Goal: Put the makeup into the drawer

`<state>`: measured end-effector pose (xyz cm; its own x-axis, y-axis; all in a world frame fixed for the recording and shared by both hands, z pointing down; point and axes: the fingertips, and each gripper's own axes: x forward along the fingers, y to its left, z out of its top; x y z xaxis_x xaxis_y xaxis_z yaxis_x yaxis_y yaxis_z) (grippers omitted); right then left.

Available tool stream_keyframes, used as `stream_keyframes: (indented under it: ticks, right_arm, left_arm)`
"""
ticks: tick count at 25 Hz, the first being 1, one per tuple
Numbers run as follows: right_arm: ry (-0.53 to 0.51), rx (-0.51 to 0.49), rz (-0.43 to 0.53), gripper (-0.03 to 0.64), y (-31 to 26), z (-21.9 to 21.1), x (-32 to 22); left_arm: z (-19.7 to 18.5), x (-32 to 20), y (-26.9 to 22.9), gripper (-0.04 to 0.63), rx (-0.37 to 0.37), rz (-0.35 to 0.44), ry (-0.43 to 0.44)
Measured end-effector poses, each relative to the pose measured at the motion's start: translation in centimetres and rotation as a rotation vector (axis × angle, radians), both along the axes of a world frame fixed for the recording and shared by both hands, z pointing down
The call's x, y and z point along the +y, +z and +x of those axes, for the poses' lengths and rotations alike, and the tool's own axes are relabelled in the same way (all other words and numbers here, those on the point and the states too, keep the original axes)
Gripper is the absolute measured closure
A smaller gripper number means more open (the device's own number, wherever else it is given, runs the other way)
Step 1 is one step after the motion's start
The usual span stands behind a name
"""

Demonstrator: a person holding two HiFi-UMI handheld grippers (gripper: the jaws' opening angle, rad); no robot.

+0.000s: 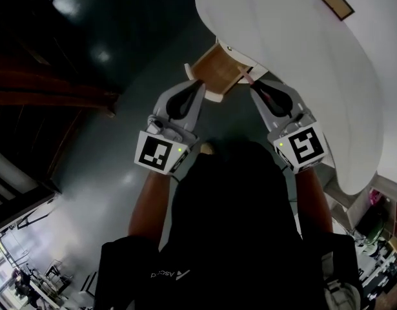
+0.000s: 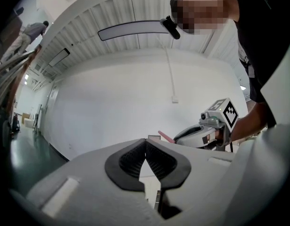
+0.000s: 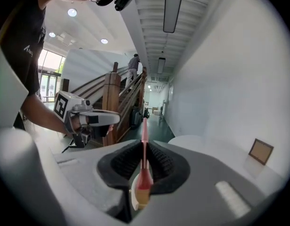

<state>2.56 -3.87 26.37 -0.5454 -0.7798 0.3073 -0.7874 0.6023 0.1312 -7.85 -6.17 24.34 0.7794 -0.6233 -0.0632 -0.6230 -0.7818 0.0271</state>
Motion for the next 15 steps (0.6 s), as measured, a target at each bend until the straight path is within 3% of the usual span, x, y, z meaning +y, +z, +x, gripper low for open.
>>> stream_keyframes:
  ticks: [7,15]
  right_arm:
    - [-0.085,0.146,-0.115,0.566,7.5,-4.6,-4.7]
    - [-0.154,0.285,-0.259,0.566,18.2,-5.6,-12.2]
  left_arm:
    - [-3.0,-3.8,1.2,0.585,-0.013,-0.019,-0.075]
    - [-4.7,-10.7,4.4,0.584,-0.026,-0.052,-0.165]
